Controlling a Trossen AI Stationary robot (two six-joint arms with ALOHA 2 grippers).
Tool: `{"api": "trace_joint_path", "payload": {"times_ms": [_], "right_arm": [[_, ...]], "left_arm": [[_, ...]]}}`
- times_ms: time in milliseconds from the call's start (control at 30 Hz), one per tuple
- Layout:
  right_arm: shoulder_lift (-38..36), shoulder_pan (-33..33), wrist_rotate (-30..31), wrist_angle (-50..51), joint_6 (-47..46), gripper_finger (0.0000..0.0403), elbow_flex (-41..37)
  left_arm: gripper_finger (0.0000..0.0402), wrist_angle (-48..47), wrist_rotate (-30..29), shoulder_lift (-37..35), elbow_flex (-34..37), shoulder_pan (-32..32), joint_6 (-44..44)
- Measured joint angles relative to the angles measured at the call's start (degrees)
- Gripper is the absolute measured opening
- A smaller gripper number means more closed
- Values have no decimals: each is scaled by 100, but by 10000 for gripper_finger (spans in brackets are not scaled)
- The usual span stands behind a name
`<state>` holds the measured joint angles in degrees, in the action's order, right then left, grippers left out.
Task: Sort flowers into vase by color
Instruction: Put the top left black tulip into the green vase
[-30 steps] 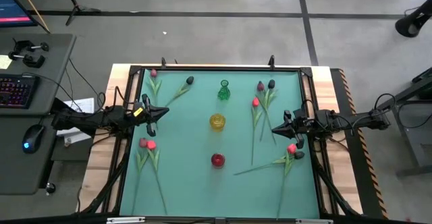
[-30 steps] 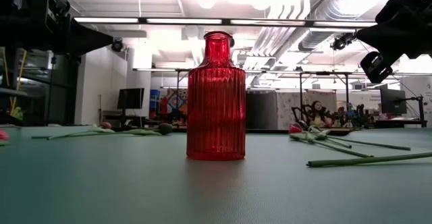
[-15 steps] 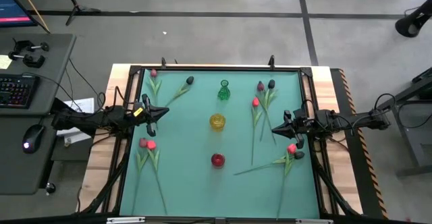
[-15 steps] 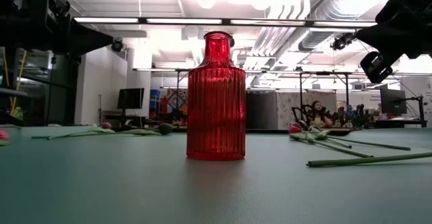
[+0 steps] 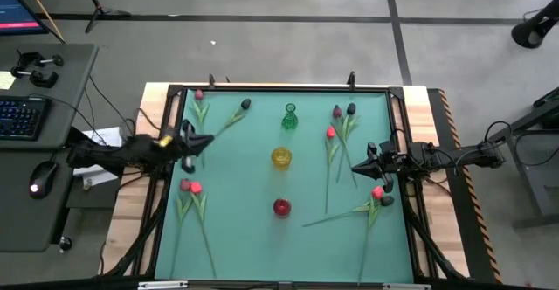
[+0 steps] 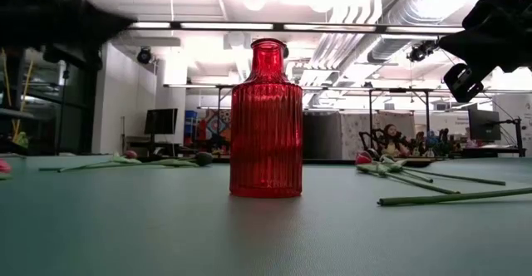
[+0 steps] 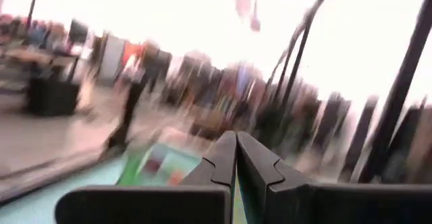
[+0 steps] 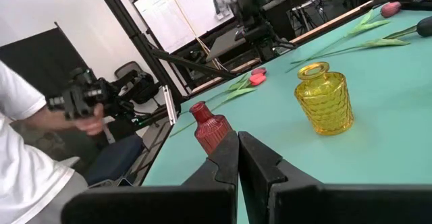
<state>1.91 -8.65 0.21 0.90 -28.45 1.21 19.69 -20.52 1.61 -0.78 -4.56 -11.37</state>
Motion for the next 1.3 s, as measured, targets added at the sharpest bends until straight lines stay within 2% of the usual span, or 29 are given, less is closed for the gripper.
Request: {"api": "trace_joint_path", "payload": {"times_ms": [133, 200, 267, 367, 467, 533, 600, 733, 800, 933, 1067, 1300], "right_arm": [[0, -1, 0, -2, 0, 0, 0], [0, -2, 0, -2, 0, 0, 0], [2, -1, 0, -2, 0, 0, 0], [7, 0, 0, -2, 0, 0, 0], [7, 0, 0, -2, 0, 0, 0], [7, -2, 0, -2, 0, 0, 0], [7, -1, 0, -2, 0, 0, 0], [0, 0, -2, -2, 0, 0, 0], [0, -2, -2, -2, 0, 0, 0], [0, 0, -1, -2, 0, 0, 0], [0, -2, -2, -2, 0, 0, 0], [0, 0, 0, -1, 0, 0, 0]], "left_arm": [[0, 1304, -1122, 38, -20, 4, -937], [0, 1044, -1499, 280, -255, 12, -1168], [0, 8, -1492, 785, -780, 81, -1692], [0, -2014, -1146, 2012, -2034, 396, -2435], [0, -4285, -1021, 3335, -3398, 997, -2550], [0, -5216, -925, 4207, -4100, 1535, -2415], [0, -5793, -479, 4981, -4569, 2172, -2079], [13, -5967, 890, 6329, -5157, 3358, -1467], [30, -6264, 1339, 6931, -5424, 3824, -1317], [83, -6694, 1569, 7889, -5864, 4346, -1063], [150, -6824, 2048, 8615, -6144, 4577, -794], [249, -6897, 2019, 9620, -6497, 4620, -335]]}}
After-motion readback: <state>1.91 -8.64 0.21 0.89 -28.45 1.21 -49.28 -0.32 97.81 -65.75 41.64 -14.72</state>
